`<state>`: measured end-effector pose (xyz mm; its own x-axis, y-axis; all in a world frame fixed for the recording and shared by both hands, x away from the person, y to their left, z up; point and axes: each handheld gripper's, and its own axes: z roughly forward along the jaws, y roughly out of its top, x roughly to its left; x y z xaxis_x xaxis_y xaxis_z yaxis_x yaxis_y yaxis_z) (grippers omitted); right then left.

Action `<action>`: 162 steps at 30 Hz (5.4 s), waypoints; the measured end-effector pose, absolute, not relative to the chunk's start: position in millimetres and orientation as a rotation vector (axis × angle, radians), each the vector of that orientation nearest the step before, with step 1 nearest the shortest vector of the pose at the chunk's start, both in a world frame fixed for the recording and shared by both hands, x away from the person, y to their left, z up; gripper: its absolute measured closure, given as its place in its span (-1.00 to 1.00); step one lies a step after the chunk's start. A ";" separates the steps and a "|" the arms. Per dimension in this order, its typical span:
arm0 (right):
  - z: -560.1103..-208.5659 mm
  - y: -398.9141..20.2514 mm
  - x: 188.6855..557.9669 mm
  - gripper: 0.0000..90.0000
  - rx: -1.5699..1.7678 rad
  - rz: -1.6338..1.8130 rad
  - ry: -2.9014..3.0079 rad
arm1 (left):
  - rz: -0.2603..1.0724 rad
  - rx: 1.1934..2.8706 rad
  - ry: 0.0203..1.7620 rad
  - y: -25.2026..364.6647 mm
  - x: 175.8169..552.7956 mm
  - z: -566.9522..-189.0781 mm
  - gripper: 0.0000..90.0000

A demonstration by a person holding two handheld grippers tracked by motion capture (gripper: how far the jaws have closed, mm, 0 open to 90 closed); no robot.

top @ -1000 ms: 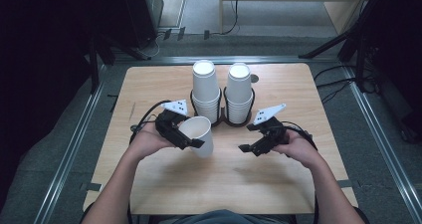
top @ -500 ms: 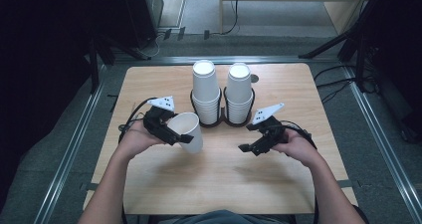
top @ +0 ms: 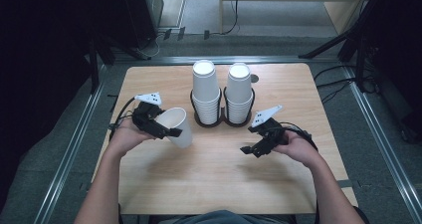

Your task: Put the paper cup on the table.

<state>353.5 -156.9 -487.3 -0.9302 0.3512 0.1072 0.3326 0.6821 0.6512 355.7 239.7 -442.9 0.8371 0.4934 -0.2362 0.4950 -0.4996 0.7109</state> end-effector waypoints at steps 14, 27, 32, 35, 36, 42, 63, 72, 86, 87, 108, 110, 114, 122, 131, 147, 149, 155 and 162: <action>-488.2 -164.0 350.8 -0.67 0.597 1.090 2.820 | 0.075 2.125 0.843 278.9 368.5 -445.2 -0.73; -489.4 -171.3 346.6 -0.67 0.621 1.094 2.801 | 0.157 2.163 0.964 297.8 383.6 -455.3 -0.73; -490.3 -173.4 344.5 -0.67 0.634 1.086 2.799 | 0.200 2.167 1.011 305.7 388.9 -457.9 -0.74; -491.0 -174.5 343.7 -0.67 0.635 1.084 2.794 | 0.261 2.174 1.001 307.9 390.2 -457.2 -0.74; -491.1 -174.8 343.3 -0.67 0.639 1.085 2.793 | 0.266 2.175 1.007 308.6 391.1 -456.9 -0.74; -491.5 -175.7 342.8 -0.67 0.645 1.084 2.791 | 0.297 2.194 1.029 312.9 395.7 -458.7 -0.74; -492.8 -173.0 343.0 -0.67 0.637 1.073 2.799 | 0.334 2.187 1.207 333.5 399.1 -468.9 -0.79; -493.2 -172.2 343.1 -0.67 0.631 1.069 2.804 | 0.352 2.167 1.236 336.7 398.4 -471.8 -0.81; -493.5 -169.9 343.9 -0.67 0.620 1.062 2.808 | 0.346 2.176 1.235 335.1 396.7 -475.5 -0.87; -493.4 -169.8 343.9 -0.67 0.617 1.061 2.810 | 0.338 2.182 1.239 334.5 397.1 -476.5 -0.88; -493.9 -169.1 344.2 -0.67 0.603 1.046 2.813 | 0.279 2.109 1.281 337.5 395.2 -463.1 -1.00; -493.6 -169.3 344.1 -0.67 0.604 1.047 2.813 | 0.287 2.107 1.285 337.2 394.6 -459.6 -1.00; -493.8 -169.5 344.2 -0.67 0.605 1.046 2.813 | 0.308 2.103 1.301 336.3 392.8 -453.8 -1.00; -493.7 -169.7 344.4 -0.67 0.606 1.046 2.816 | 0.329 2.080 1.311 336.4 389.3 -440.8 -1.00; -493.8 -169.5 344.5 -0.67 0.603 1.044 2.817 | 0.339 2.089 1.286 330.1 384.2 -423.0 -1.00; -491.0 -171.1 345.1 -0.67 0.610 1.062 2.807 | 0.271 2.120 1.167 290.7 378.1 -410.8 -1.00; -490.9 -171.1 345.8 -0.67 0.605 1.062 2.807 | 0.259 2.136 1.147 284.0 377.2 -411.4 -1.00; -490.0 -170.0 347.4 -0.67 0.602 1.066 2.806 | 0.247 2.167 1.069 265.5 372.0 -411.2 -1.00; -489.7 -168.6 349.4 -0.67 0.594 1.071 2.810 | 0.225 2.198 1.003 247.5 365.1 -411.7 -0.95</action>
<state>349.4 -168.6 -489.7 -0.9222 0.3812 0.0653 0.3280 0.6815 0.6542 365.1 247.5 -411.7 0.6852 0.7178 -0.1236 0.5964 -0.4555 0.6610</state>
